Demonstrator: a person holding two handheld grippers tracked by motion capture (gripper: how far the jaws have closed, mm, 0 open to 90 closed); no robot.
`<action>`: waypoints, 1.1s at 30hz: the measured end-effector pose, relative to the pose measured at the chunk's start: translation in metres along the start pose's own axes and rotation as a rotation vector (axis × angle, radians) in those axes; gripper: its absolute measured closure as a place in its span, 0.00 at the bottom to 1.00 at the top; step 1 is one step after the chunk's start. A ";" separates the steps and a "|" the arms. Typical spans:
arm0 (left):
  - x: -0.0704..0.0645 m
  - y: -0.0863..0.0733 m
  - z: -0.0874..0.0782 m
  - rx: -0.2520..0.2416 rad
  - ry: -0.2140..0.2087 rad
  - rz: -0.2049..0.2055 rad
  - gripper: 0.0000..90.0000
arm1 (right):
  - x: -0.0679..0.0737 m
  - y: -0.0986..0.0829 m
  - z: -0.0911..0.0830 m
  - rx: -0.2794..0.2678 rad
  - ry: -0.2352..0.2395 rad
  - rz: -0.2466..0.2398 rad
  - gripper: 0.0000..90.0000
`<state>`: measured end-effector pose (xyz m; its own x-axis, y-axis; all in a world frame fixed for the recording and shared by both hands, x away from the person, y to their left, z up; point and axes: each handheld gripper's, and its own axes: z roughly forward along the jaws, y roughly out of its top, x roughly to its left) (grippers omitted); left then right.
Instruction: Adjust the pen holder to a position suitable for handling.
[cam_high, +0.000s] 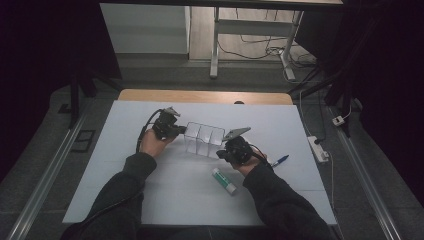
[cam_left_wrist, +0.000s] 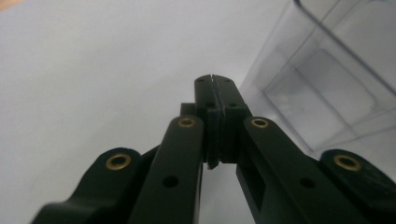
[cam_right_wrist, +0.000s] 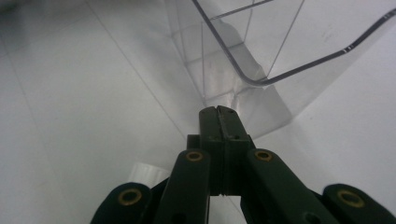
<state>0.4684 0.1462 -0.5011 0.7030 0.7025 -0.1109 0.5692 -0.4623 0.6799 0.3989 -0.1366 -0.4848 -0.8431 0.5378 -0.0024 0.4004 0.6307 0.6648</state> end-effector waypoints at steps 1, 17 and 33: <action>0.000 0.004 0.002 -0.009 0.006 0.000 0.99 | -0.001 0.000 0.000 -0.001 0.000 0.003 0.99; -0.007 0.010 0.002 -0.011 -0.015 0.017 0.99 | -0.018 -0.001 -0.001 -0.004 -0.039 0.041 0.99; -0.014 -0.002 -0.033 0.010 0.078 0.025 0.75 | -0.017 -0.002 -0.016 -0.031 -0.034 0.058 0.80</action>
<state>0.4432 0.1551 -0.4767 0.6818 0.7306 -0.0373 0.5567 -0.4850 0.6744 0.4069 -0.1557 -0.4744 -0.8059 0.5919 0.0115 0.4362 0.5805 0.6876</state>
